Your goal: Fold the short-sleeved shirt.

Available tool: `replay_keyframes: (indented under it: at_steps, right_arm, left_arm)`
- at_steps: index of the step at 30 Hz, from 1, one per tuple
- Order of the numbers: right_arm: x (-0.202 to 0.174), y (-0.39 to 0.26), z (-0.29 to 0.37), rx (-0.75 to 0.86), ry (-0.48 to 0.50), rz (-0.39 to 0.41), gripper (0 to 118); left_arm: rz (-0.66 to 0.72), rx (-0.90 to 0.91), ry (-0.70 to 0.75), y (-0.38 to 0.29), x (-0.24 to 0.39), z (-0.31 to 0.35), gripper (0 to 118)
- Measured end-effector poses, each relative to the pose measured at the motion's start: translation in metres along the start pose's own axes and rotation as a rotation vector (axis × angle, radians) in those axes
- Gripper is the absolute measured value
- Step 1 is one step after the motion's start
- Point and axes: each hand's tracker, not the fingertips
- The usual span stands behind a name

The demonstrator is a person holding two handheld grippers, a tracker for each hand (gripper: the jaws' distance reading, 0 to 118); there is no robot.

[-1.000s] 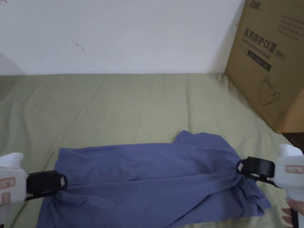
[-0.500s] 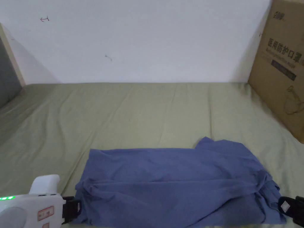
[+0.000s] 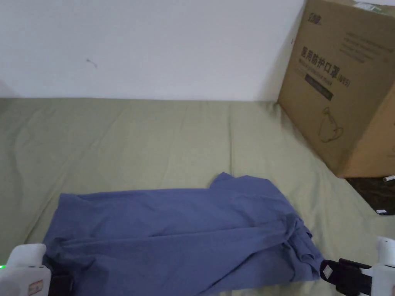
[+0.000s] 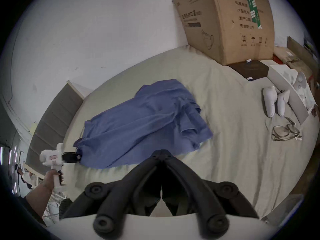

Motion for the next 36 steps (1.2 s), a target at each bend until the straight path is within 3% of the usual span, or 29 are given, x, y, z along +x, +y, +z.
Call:
replay_keyframes:
  at_steps: [1, 3, 4, 6, 8, 10, 12, 15, 17, 18, 20, 21, 22, 25, 28, 36]
  right_arm:
    - [0.006, 0.002, -0.007, -0.002, -0.026, -0.003, 0]
    - [0.018, 0.009, -0.019, -0.011, -0.094, -0.005, 0]
    - [0.021, 0.014, -0.028, -0.014, -0.094, 0.001, 22]
    - [0.032, 0.026, -0.051, -0.072, -0.063, -0.027, 114]
    - [0.05, 0.036, -0.077, -0.171, -0.115, -0.102, 116]
    - [0.056, 0.047, -0.106, -0.189, -0.106, -0.132, 116]
    - [0.08, 0.051, -0.132, -0.244, -0.167, -0.122, 116]
    - [0.074, 0.048, -0.152, -0.326, -0.242, -0.043, 115]
    - [0.07, 0.047, -0.156, -0.371, -0.266, -0.018, 106]
    - [0.064, 0.048, -0.153, -0.362, -0.296, 0.034, 102]
    - [0.048, 0.049, -0.14, -0.334, -0.281, 0.115, 78]
    - [0.043, 0.05, -0.136, -0.32, -0.261, 0.137, 54]
    - [0.038, 0.051, -0.132, -0.309, -0.251, 0.155, 7]
    - [0.036, 0.046, -0.112, -0.31, -0.196, 0.15, 3]
    - [0.031, 0.05, -0.088, -0.267, -0.232, 0.201, 3]
    - [0.04, 0.033, -0.007, -0.244, -0.195, 0.199, 3]
  left_arm:
    - [0.008, 0.028, -0.021, 0.001, 0.002, 0.008, 8]
    - [0.063, 0.037, -0.153, 0.005, -0.001, 0.02, 8]
    - [0.076, 0.03, -0.159, 0.008, -0.003, 0.024, 8]
    - [0.021, 0.042, -0.08, 0.014, -0.009, 0.032, 8]
    - [0.002, 0.057, -0.069, 0.018, -0.019, 0.037, 8]
    - [0.028, 0.04, -0.076, 0.015, -0.015, 0.045, 8]
    - [0.062, 0.026, -0.087, 0.013, -0.018, 0.045, 8]
    - [0.065, 0.02, -0.085, 0.016, -0.021, 0.041, 8]
    - [0.061, 0.015, -0.077, 0.015, -0.016, 0.039, 8]
    - [0.059, 0.013, -0.071, 0.019, -0.02, 0.035, 8]
    - [0.058, 0.008, -0.066, 0.02, -0.018, 0.033, 8]
    - [0.066, 0.005, -0.074, 0.02, -0.017, 0.034, 8]
    - [0.066, 0.007, -0.074, 0.022, -0.019, 0.034, 8]
    - [0.065, 0.026, -0.079, 0.025, -0.018, 0.044, 8]
    - [0.074, 0.041, -0.099, 0.029, -0.022, 0.058, 8]
    - [0.048, 0.061, -0.132, 0.013, -0.031, 0.108, 8]
